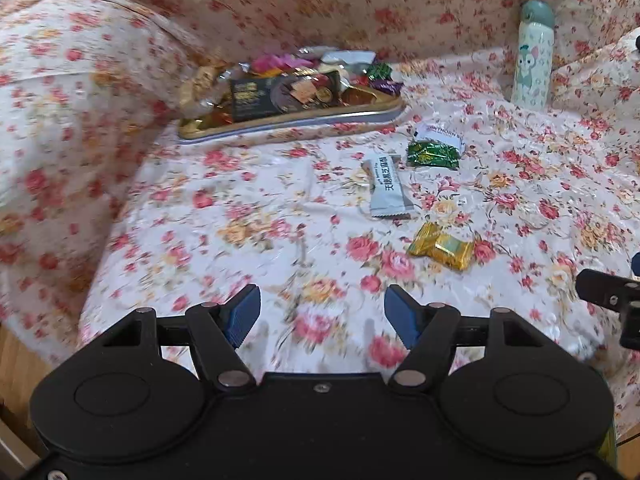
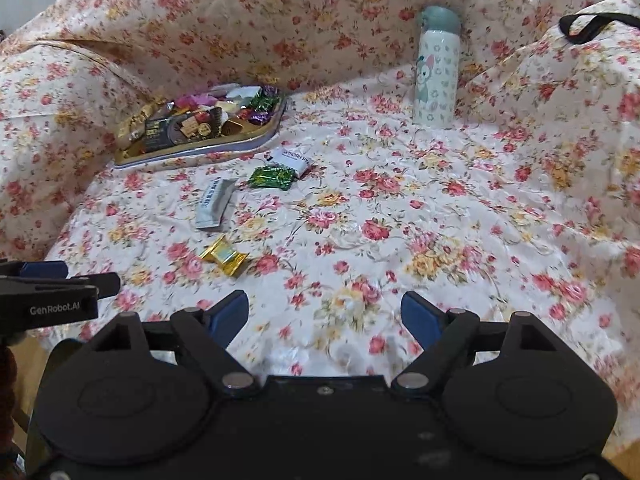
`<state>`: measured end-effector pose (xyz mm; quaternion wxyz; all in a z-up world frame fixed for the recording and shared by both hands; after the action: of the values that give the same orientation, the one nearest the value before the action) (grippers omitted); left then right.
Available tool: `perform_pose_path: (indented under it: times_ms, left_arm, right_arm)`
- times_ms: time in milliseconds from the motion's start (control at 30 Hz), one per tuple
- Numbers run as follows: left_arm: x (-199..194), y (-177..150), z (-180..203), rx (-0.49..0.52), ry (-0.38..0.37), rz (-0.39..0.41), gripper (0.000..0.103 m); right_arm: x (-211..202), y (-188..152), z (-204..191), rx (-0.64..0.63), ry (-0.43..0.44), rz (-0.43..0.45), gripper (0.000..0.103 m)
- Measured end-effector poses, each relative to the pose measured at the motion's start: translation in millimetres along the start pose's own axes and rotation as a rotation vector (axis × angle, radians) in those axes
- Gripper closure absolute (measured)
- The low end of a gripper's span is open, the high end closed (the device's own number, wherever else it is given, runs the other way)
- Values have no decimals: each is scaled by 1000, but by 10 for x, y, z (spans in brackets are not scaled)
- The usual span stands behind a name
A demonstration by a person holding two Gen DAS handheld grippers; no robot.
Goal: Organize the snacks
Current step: 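Move both grippers back toward the remaining snacks on the sofa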
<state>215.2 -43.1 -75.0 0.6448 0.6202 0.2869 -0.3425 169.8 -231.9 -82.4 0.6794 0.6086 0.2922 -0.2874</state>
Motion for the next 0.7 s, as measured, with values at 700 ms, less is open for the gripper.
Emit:
perform_pose_path:
  times_ms: [700]
  left_arm:
    - [882,557,586,113,-104,24,32]
  right_arm:
    - [1071,149,189,-91,-74,-54,12]
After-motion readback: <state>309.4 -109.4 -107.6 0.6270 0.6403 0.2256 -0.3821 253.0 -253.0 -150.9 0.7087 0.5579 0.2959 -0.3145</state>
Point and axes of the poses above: each gripper's, at about its wrist camera, not at the fingertips, and x roughly the way its jaws point, z to its right, y to its top, the point moved 9 cm from there along x, roughly the way its jaws point, and after that the axes turned 14 degrees about -x, right-handed, at the moved point
